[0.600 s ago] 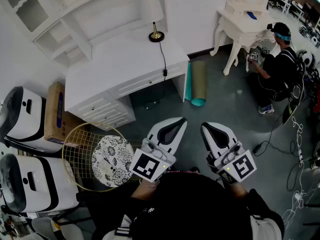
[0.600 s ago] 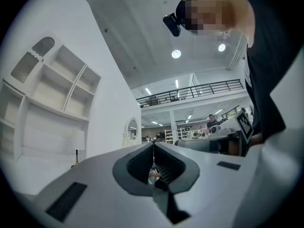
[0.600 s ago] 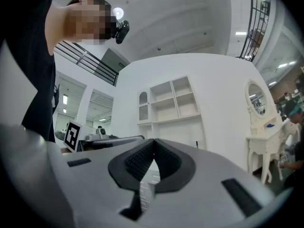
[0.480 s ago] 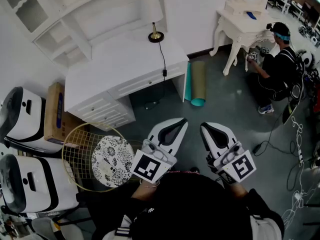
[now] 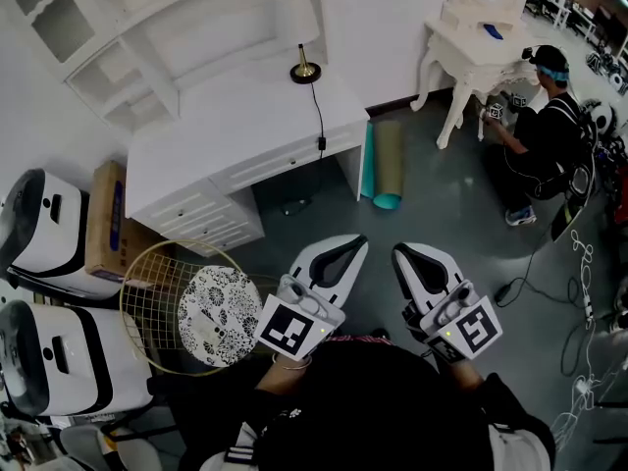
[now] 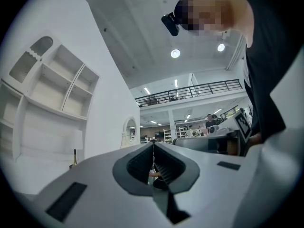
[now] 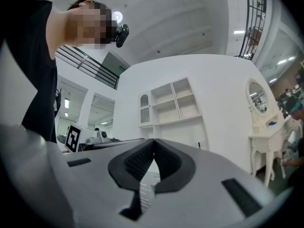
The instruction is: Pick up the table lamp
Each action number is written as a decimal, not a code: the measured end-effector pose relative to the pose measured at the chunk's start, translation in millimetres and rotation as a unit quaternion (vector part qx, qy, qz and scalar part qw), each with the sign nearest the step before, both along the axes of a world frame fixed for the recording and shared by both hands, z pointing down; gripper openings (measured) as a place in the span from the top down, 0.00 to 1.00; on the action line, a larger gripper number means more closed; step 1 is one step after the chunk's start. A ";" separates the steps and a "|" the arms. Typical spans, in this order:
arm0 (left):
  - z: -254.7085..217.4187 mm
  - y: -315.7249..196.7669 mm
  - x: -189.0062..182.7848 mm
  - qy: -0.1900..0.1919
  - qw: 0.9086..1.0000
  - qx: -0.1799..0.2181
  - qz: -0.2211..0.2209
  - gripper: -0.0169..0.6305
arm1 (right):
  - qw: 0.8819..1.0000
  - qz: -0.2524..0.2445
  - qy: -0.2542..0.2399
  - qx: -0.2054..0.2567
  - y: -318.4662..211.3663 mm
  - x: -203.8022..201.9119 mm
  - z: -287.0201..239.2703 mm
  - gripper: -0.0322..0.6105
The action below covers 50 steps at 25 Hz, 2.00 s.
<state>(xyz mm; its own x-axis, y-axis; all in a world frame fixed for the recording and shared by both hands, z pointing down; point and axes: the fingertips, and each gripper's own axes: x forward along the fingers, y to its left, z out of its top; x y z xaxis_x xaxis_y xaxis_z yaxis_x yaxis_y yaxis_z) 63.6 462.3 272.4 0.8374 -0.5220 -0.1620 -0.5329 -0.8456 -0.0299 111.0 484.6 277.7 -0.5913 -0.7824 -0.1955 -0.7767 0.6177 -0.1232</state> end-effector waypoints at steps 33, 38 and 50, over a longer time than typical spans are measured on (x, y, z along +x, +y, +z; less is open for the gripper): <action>3.7 11.1 77.7 -0.024 0.998 0.020 -0.059 0.95 | 0.998 -0.056 -0.028 0.018 2.0 90.1 -3.7 0.93; 8.2 3.5 72.0 -0.020 0.997 0.011 -0.070 0.95 | 0.997 -0.069 -0.029 0.012 -2.6 84.1 -0.9 0.93; 8.8 -25.9 74.1 -0.022 0.998 0.018 -0.052 0.95 | 0.998 -0.058 -0.035 0.013 -23.2 81.0 1.7 0.93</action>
